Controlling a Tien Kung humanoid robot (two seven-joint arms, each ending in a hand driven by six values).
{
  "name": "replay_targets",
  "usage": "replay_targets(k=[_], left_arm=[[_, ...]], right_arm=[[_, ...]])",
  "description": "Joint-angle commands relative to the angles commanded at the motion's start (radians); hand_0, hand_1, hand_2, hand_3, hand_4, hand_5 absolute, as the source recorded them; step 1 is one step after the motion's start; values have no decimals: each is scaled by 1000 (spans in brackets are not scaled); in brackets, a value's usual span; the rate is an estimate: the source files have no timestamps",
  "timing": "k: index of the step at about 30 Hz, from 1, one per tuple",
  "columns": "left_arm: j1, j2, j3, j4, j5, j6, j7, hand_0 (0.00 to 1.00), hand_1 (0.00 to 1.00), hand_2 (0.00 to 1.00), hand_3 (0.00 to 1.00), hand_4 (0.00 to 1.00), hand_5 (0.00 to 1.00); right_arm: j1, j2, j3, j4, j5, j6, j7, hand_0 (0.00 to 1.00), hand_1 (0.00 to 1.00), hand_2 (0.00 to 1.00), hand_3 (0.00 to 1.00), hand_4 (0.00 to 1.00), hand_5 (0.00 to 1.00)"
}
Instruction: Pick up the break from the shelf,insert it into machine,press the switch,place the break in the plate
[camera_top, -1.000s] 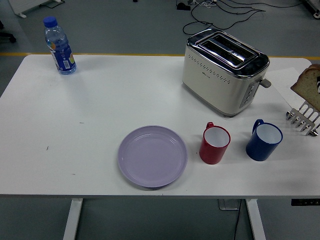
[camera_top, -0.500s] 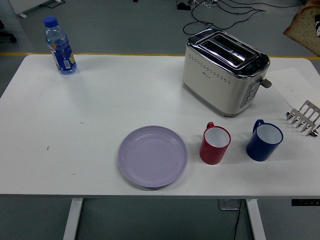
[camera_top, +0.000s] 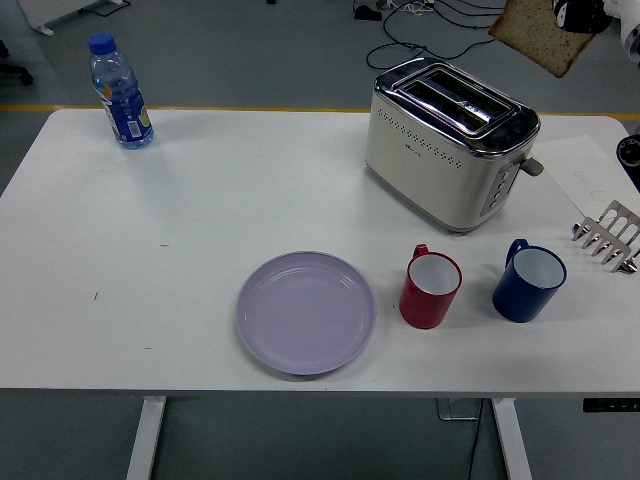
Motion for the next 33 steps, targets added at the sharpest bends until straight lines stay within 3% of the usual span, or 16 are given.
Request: replay_targets(k=[14,28,33], left_arm=[[12,5,49,0,-60,30,-6,674,662,678,647,404,998],[22,6,57,0,-56,37,0,674,660,675,644,403,998],[23,8,54,0,-50,39,1,671,656,672,643,402,998]], right_arm=[[106,120,-69,-159,46,13,-5,199,335,420,492,500,2],[130,225,-77,-306,38,12,-7,198,332,420,492,501,2],[129,235,-72,-329,-1,4,-2,202,330,418,493,503,2]])
